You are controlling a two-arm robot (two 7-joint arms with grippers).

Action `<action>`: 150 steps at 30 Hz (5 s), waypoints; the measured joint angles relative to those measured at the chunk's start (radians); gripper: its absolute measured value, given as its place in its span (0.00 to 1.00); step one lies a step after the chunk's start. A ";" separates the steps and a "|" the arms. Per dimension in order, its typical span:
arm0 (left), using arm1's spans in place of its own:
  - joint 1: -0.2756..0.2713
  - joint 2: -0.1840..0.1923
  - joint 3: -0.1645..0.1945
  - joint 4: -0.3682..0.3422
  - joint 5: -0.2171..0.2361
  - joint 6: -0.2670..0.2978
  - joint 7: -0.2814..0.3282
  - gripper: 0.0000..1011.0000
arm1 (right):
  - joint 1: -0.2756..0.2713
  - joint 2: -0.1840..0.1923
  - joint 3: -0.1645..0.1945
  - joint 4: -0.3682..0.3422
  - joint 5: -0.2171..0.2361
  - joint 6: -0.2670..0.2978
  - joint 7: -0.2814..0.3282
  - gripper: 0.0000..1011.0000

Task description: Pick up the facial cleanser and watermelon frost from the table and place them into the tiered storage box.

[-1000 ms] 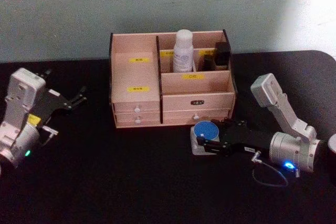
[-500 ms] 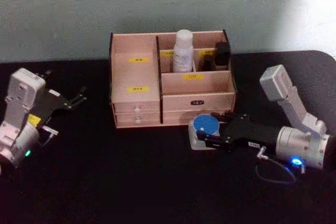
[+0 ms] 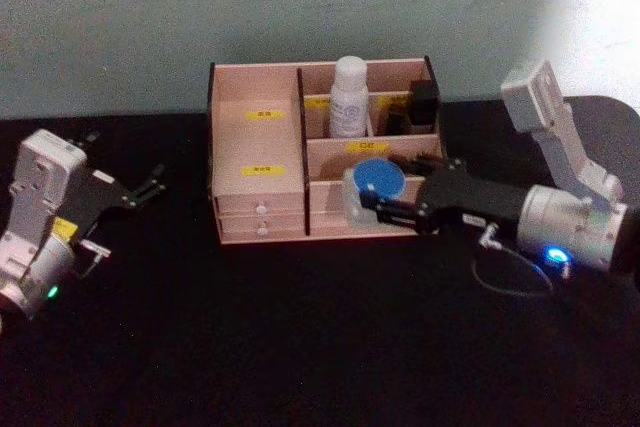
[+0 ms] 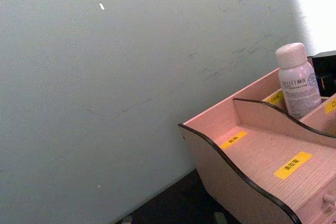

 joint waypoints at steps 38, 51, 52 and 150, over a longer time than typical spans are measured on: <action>0.000 0.000 0.000 0.000 0.000 0.000 0.000 0.99 | 0.448 -0.390 -0.159 0.557 -0.076 -0.005 0.010 0.71; 0.000 0.000 0.000 0.000 0.000 0.000 0.000 0.99 | 0.493 -0.455 -0.158 0.693 -0.107 -0.010 0.014 0.71; 0.000 0.000 0.000 0.000 0.000 0.000 0.000 0.99 | 0.494 -0.456 -0.158 0.697 -0.110 -0.011 0.014 0.71; 0.000 0.000 0.000 0.000 0.000 0.000 0.000 0.99 | 0.007 -0.222 0.235 0.196 -0.110 -0.171 -0.358 0.99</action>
